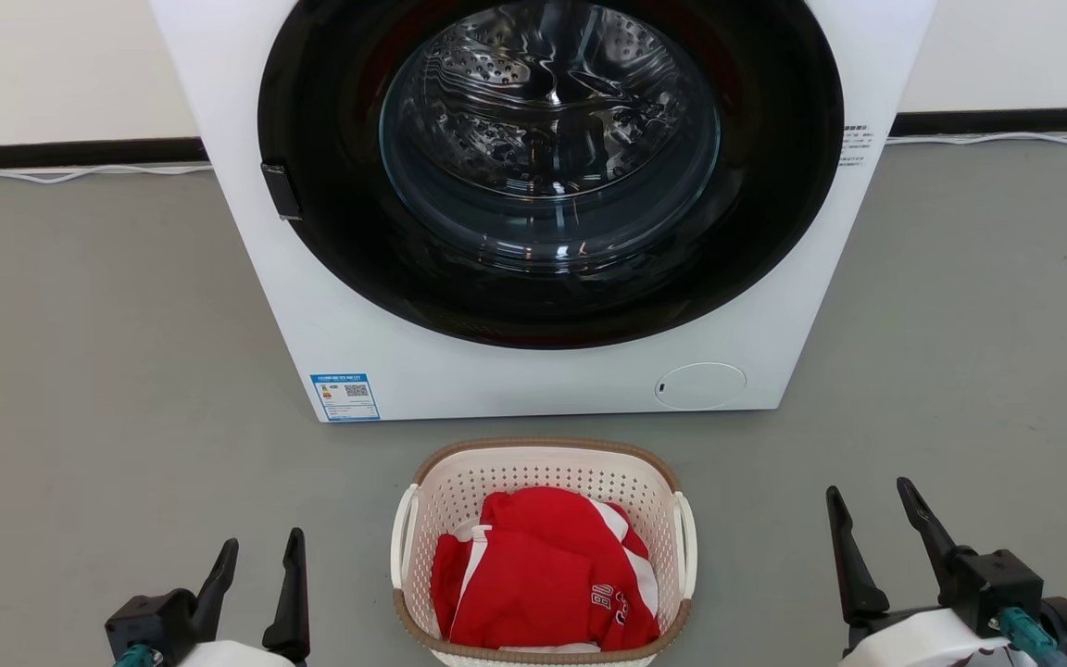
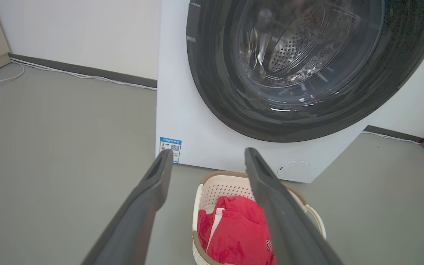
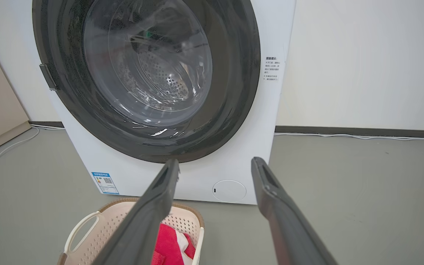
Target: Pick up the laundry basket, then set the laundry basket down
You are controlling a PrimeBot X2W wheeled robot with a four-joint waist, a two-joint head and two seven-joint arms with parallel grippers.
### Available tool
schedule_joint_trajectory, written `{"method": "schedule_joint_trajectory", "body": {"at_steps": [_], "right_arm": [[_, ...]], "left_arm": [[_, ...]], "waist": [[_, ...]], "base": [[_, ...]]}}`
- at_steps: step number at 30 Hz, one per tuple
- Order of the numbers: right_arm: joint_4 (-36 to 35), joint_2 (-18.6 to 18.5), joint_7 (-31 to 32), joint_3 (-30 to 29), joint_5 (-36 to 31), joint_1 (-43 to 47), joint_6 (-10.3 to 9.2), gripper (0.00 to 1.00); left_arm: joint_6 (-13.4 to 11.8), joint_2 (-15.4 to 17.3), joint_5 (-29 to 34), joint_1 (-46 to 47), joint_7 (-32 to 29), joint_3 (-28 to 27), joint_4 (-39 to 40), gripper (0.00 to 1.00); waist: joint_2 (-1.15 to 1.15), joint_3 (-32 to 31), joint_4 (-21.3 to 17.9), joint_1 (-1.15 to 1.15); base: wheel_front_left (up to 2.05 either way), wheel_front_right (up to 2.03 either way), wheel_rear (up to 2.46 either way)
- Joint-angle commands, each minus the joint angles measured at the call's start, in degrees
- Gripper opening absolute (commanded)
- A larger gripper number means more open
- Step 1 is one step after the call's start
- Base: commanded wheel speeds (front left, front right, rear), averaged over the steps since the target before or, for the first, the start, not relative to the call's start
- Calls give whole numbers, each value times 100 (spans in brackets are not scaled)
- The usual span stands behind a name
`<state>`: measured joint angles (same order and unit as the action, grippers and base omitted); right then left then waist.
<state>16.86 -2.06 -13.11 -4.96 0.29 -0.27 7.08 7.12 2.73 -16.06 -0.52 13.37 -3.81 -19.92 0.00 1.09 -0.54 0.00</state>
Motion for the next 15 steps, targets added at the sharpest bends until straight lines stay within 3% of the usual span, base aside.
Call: {"method": "schedule_joint_trajectory", "body": {"at_steps": [1,15], "right_arm": [[-127,-79,-133,140,-257,-230,40,100],[-69,-82,-189,132,-478,-248,41,100]], "left_arm": [[35,79,246,284,107,-180,115,100],[36,93,427,318,163,-152,30,100]], "waist": [[0,4,-3,0],[0,55,-9,0]], "base": [[0,0,0],[0,0,0]]}}
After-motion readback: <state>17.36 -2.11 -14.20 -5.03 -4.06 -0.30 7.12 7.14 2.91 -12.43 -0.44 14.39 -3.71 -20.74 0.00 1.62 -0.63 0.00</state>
